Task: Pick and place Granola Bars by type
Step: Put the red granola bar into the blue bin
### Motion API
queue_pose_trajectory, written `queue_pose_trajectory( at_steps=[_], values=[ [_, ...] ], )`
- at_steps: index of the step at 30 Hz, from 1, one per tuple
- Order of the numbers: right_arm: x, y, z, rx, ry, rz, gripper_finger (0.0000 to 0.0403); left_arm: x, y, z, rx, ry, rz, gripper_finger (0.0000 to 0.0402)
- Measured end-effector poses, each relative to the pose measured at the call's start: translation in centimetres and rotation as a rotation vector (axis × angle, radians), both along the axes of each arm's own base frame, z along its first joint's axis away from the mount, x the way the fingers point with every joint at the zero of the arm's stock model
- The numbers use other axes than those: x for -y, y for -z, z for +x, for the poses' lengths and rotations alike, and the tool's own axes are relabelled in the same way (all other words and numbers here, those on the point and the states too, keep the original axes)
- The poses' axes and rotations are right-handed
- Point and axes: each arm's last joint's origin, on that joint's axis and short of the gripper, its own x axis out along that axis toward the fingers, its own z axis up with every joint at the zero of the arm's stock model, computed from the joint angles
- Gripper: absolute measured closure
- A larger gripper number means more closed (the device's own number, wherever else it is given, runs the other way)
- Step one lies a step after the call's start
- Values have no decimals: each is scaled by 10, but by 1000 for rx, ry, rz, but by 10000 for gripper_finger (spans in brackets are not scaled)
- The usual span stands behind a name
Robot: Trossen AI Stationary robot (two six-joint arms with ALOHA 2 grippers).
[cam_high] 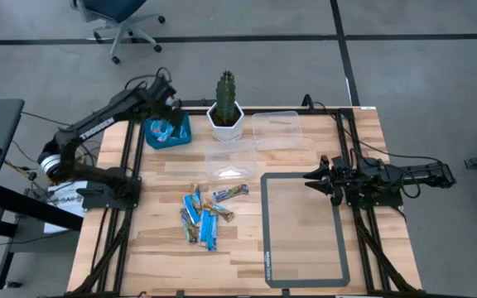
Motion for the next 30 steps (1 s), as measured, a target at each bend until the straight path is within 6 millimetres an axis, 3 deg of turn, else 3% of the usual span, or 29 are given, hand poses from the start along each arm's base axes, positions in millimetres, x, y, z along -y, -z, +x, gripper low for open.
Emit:
queue_pose_trajectory(
  at_steps=[6,12,22,30],
  values=[
    [0,0,0,0,0,0,261,8,42,-21,149,-132,-80,329],
    [0,0,0,0,0,0,259,7,67,-32,196,-242,-111,329],
    [0,0,0,0,0,0,260,-1,80,-45,218,-342,-106,327],
    [0,0,0,0,0,0,261,-3,80,-46,238,-352,-102,280]
  ],
)
